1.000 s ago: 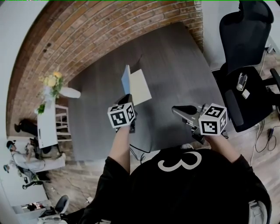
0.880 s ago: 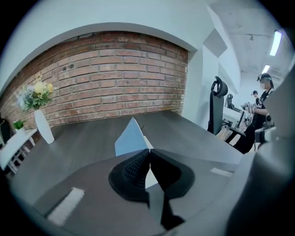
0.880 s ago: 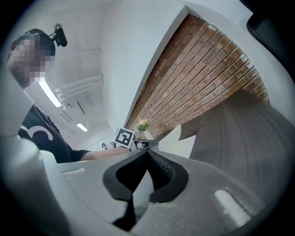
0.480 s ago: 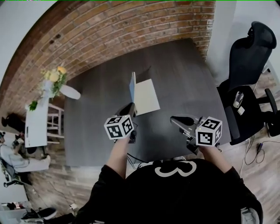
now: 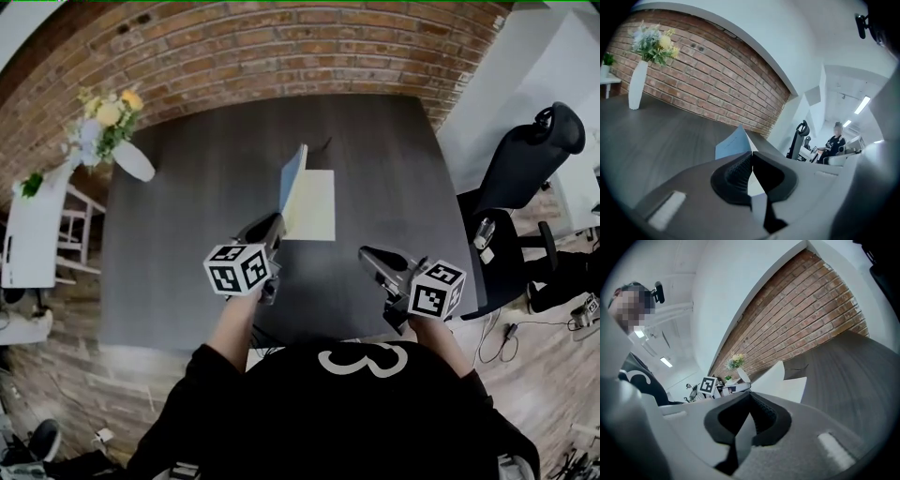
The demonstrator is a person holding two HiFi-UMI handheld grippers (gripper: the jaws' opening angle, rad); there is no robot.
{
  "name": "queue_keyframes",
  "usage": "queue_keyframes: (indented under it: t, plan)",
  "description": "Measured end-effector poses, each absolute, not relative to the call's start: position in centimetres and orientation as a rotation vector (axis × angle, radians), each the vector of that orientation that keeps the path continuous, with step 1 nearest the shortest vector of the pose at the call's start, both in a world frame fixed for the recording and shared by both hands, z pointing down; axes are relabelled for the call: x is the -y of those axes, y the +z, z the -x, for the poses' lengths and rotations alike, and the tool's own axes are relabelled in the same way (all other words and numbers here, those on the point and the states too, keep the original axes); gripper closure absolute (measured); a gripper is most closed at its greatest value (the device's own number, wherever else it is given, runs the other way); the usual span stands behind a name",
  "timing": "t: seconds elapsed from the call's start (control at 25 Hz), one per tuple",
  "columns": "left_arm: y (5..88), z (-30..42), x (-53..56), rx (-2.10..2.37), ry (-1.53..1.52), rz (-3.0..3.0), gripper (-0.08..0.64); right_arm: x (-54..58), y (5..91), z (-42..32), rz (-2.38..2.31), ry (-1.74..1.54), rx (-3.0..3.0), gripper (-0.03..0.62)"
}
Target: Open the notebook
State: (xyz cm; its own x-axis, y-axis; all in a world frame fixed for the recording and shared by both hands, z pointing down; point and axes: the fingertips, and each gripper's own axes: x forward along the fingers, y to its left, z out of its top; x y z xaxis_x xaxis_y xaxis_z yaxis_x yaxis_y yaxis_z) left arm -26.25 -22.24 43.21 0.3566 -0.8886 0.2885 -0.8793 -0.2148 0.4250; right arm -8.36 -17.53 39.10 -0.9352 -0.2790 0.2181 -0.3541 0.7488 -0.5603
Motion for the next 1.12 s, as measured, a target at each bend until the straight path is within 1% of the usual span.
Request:
queue_keyframes:
  t: [0.44,0.92,1.12]
  plan:
    - [44.2,33.0,20.7,1.505,-0.123,-2.086,0.531,16.2,41.2,12.7,-0.571,1.000,2.759,0.591]
    - [50.0,39.3,18.5,1.598,-0.035,-1.885,0.518,16.2,42.9,15.8,-0.584,1.028,2.722,0.591]
    - [53.6,40.2,17.3,1.613,0.109,-1.777,0.506,16.2,43.6,16.6,-0.574,1.037,2.698,0.591]
